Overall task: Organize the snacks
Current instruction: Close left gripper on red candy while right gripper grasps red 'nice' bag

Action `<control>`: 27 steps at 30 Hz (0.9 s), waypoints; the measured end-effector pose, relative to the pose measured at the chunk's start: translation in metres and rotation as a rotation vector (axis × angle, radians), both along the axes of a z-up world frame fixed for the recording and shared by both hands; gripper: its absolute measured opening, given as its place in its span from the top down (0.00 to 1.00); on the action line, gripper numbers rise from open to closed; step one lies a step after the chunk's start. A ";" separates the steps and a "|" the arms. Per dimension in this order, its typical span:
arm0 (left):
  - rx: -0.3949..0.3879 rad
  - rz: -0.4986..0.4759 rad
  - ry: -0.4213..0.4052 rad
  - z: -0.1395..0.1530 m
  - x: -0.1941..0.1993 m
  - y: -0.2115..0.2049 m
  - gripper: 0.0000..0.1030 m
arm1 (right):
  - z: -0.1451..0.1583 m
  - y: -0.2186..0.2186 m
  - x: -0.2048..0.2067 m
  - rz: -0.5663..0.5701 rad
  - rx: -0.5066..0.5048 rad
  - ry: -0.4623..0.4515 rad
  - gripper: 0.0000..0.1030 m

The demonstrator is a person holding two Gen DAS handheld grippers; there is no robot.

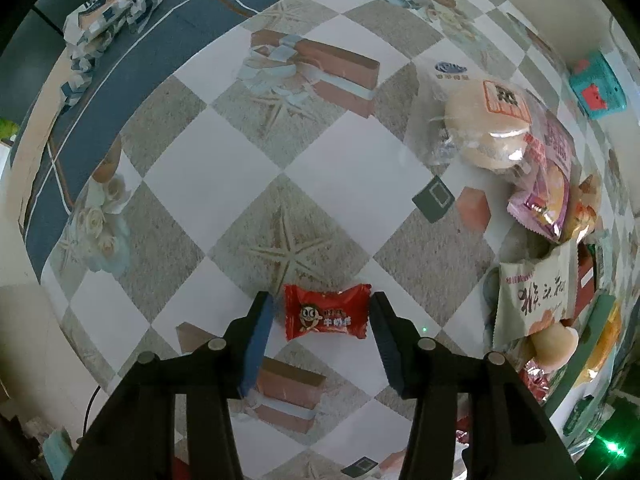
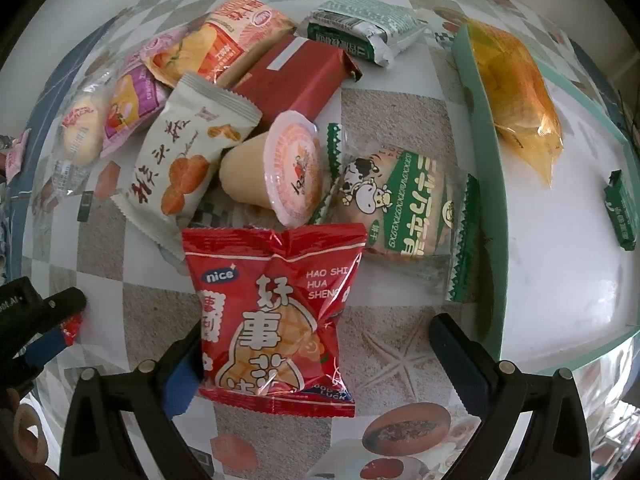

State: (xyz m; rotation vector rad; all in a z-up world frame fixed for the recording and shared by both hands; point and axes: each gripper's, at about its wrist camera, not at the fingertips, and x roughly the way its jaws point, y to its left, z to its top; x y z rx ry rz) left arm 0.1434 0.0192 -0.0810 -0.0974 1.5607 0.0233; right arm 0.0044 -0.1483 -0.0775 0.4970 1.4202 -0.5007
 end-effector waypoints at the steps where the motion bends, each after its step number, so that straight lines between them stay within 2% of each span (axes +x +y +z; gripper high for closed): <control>1: -0.001 0.007 -0.001 0.000 0.001 0.001 0.50 | 0.000 -0.001 0.000 -0.001 0.000 0.001 0.00; 7: 0.024 0.013 -0.007 -0.005 0.013 0.012 0.49 | -0.001 0.001 0.001 0.000 0.007 0.002 0.00; 18: 0.046 0.007 -0.024 0.001 0.007 0.025 0.49 | 0.007 0.020 0.007 0.026 0.025 -0.052 0.00; 23: 0.053 0.003 -0.034 0.003 0.007 0.018 0.53 | 0.015 0.025 0.010 0.021 0.008 -0.082 0.24; 24: 0.053 0.003 -0.036 0.006 0.007 0.018 0.57 | 0.017 0.025 0.010 0.022 0.004 -0.089 0.27; 26: 0.051 0.000 -0.040 0.007 0.007 0.017 0.63 | 0.021 0.024 0.011 0.021 -0.006 -0.096 0.42; 27: 0.051 -0.001 -0.041 0.010 0.007 0.016 0.64 | 0.023 0.024 0.011 0.018 -0.012 -0.098 0.42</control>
